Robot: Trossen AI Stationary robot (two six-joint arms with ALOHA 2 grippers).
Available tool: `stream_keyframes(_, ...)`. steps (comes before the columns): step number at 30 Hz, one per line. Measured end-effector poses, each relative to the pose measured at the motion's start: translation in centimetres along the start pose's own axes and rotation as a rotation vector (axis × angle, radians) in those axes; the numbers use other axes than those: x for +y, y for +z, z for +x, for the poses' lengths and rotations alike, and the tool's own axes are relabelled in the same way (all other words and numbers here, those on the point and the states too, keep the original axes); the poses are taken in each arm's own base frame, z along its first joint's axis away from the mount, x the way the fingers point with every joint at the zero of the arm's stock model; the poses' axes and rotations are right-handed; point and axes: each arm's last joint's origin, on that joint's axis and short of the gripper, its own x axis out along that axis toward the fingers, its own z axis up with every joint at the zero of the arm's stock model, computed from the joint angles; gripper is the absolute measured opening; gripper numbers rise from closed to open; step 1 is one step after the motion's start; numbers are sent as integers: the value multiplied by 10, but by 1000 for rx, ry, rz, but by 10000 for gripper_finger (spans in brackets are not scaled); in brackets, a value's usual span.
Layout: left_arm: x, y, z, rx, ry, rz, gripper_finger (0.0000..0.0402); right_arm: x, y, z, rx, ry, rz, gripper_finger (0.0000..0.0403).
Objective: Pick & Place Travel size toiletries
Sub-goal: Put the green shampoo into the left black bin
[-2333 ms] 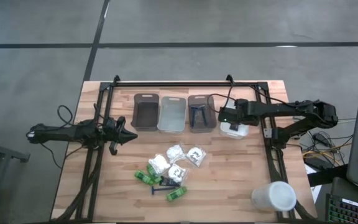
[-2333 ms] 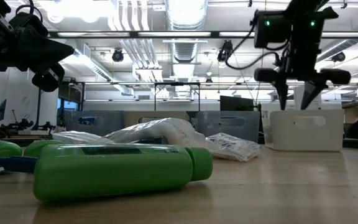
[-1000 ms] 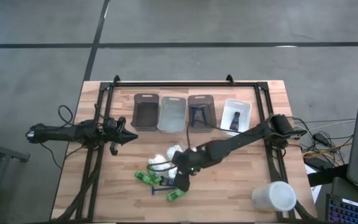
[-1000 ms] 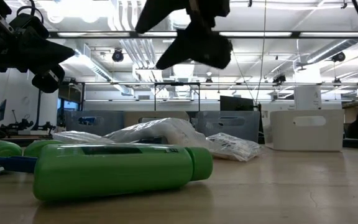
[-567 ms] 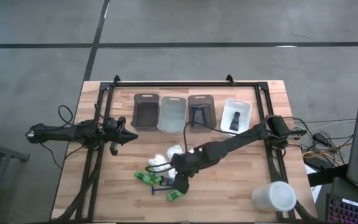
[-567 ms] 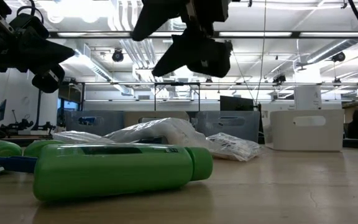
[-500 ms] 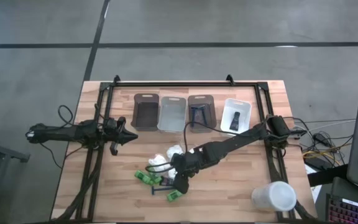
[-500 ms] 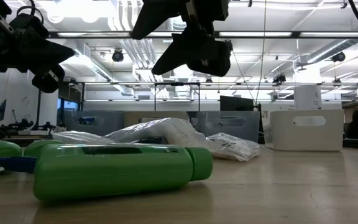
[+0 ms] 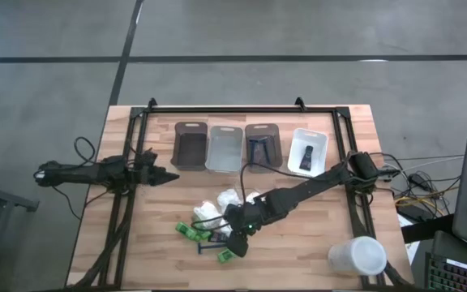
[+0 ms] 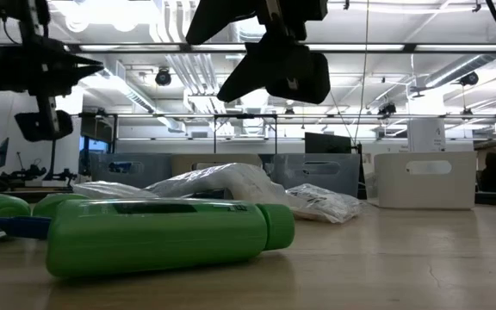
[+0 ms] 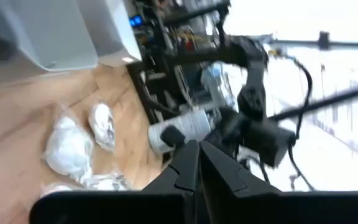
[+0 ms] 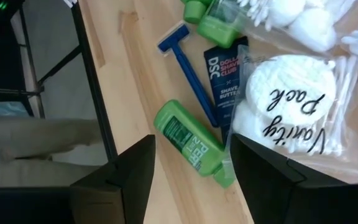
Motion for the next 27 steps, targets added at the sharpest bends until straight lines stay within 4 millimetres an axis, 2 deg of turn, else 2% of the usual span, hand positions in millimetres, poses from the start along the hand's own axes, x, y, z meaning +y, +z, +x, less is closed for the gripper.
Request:
stream_keyframes(5,0,4,0,-130,20,-81,19,0,-1,0,1,-2,-1,194)
stream_keyframes(9,-19,6,-1,-44,-45,65,19,0,0,0,0,-3,-3,185)
stream_keyframes(12,-38,9,-3,25,5,202,19,0,-1,0,4,-7,-9,178)
stream_keyframes(16,-52,9,-2,204,244,385,19,-2,0,0,6,-14,-16,173)
stream_keyframes(19,-60,5,3,404,373,507,19,-6,2,-1,14,-31,-11,176)
stream_keyframes(23,-63,-10,20,675,411,581,19,-10,2,-1,32,-58,-5,185)
stream_keyframes(27,-59,-31,35,834,458,674,19,-11,0,-2,40,-79,-2,194)
